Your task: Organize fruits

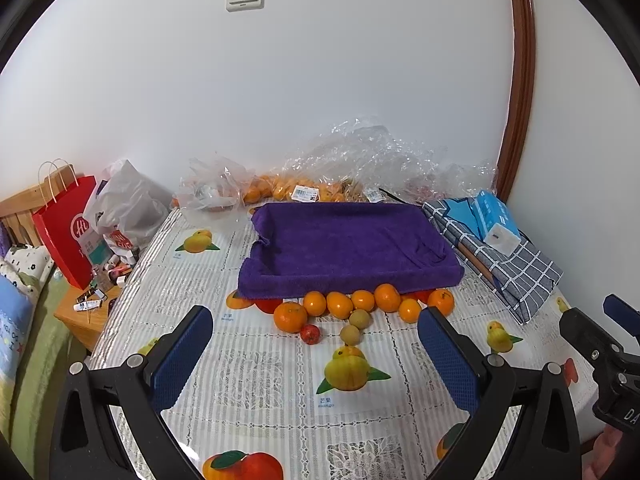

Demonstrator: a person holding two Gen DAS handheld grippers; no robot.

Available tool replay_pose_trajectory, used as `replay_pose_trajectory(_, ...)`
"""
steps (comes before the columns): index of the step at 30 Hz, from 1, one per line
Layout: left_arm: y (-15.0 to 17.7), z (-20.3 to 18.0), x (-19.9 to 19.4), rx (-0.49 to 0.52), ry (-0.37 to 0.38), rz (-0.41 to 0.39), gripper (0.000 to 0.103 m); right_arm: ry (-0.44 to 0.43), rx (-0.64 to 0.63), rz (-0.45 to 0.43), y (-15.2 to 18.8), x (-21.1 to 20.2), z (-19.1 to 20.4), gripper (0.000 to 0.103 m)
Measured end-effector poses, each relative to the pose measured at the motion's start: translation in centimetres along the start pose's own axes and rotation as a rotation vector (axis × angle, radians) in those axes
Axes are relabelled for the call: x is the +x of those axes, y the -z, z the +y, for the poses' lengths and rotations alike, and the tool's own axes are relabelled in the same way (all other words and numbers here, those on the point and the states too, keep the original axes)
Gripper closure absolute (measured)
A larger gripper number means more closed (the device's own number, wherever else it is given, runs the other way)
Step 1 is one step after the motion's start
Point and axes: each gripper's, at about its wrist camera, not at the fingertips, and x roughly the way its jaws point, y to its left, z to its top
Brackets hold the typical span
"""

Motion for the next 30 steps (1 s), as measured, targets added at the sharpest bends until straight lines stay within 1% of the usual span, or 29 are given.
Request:
replay_pose_trajectory(15,0.46,-0.4,-0.2,0.012,0.002,-0.017,0.0,-0.005,0.004,-0.005,0.35,-0.06,0.17,0.0)
replay_pose_trajectory(30,0.55,0.41,-0.25,-0.007,0.01,-0.013,0.0,-0.019,-0.012,-0.009,0.5,-0.07,0.88,0.0)
